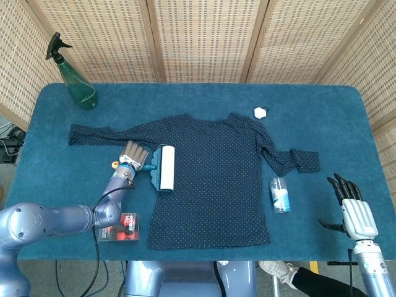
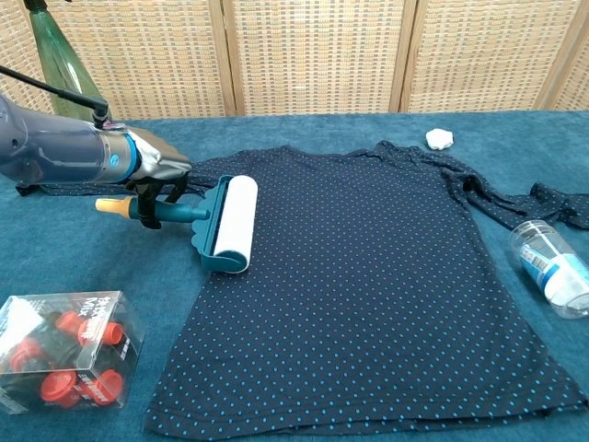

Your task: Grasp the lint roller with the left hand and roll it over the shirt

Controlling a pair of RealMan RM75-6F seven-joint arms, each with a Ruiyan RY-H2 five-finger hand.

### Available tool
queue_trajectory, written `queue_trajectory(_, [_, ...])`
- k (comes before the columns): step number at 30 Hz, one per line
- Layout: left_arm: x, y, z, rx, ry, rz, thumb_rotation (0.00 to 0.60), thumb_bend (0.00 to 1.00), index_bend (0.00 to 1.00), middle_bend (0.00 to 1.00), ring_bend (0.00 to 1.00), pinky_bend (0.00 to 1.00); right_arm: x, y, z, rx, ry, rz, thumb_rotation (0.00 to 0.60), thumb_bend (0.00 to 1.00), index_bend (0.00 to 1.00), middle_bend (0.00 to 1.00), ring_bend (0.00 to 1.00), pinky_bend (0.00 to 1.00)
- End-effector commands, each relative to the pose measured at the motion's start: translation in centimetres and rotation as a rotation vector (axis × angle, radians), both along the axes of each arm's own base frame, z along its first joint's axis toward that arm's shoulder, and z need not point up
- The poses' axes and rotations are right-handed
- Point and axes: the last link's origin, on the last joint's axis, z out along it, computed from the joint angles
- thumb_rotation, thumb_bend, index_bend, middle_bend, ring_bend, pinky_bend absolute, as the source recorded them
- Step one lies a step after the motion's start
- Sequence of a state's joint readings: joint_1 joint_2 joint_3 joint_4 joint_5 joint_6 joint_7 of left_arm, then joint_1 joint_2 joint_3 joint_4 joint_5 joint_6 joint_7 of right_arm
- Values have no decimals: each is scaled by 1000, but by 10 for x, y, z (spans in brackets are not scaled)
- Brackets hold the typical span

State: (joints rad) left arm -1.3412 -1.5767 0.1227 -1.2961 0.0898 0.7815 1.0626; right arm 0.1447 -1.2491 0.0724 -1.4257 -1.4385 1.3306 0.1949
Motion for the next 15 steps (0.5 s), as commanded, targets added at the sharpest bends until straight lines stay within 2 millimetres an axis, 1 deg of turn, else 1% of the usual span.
queue_trajectory(1, [5,0,-1,-4,-16,-7,600,415,828,919,754,652,0,0,0,-1,-1,-1,600,89,48,0,0,0])
queue_trajectory(5, [20,-1,-10,-19,-33,-29,600,416,828,919,754,652,-2,-1,1,-3,-3,-9,600,89,48,0,0,0])
queue_trajectory(9, [40,-2,-25,-35,-52,-49,600,416,827,919,754,652,-4,-2,3,-6,-6,-16,600,89,48,0,0,0])
queue_trajectory(10, [47,-3,-30,-39,-57,-55,600,416,827,919,754,652,-5,-3,3,-7,-7,-19,600,89,48,0,0,0])
queue_trajectory(11, [59,-4,-39,-48,-64,-71,600,416,827,919,754,652,-6,-3,3,-7,-9,-24,600,89,48,0,0,0])
queue_trajectory(12, [66,-5,-46,-51,-70,-76,600,416,827,919,754,652,-6,-3,3,-5,-10,-26,600,88,48,0,0,0])
queue_trajectory(15, [78,-4,-59,-50,-74,-71,600,416,826,919,754,652,-8,-3,2,-1,-12,-29,600,88,48,0,0,0])
